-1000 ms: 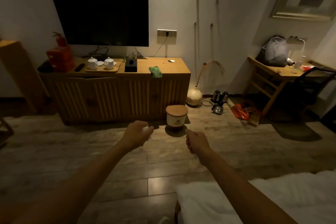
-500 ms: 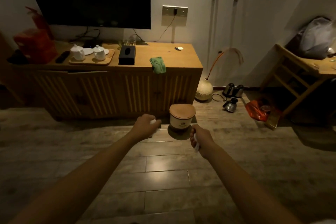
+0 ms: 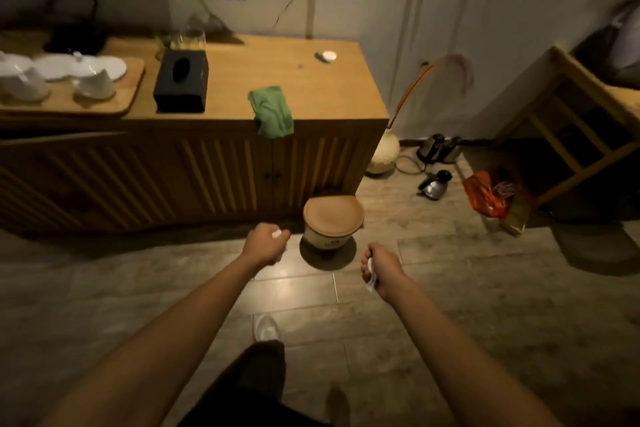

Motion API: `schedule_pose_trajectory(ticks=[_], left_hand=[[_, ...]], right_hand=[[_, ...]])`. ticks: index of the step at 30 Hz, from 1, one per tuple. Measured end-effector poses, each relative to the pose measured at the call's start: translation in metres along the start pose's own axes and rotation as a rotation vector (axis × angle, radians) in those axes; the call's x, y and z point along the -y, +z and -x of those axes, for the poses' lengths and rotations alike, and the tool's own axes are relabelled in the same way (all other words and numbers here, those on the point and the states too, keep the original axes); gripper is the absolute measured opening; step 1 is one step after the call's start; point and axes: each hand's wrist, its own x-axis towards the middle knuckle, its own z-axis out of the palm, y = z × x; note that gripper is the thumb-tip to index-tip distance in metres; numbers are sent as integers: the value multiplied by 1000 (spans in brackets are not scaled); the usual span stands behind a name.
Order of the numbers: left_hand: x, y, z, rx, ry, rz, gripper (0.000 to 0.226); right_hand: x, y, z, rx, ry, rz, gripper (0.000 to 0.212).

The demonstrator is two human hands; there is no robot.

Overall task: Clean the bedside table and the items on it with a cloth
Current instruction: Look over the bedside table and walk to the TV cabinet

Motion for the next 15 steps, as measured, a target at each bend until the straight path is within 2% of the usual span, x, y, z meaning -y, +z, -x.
schedule_pose_trajectory(ticks=[4, 15], left_hand=[[-18, -4, -79, 77, -56, -27, 30], [-43, 38, -194, 197, -251, 6, 27]], right_hand=[[37, 30, -55, -7, 17, 100, 29], [89, 58, -158, -7, 135, 125, 32]])
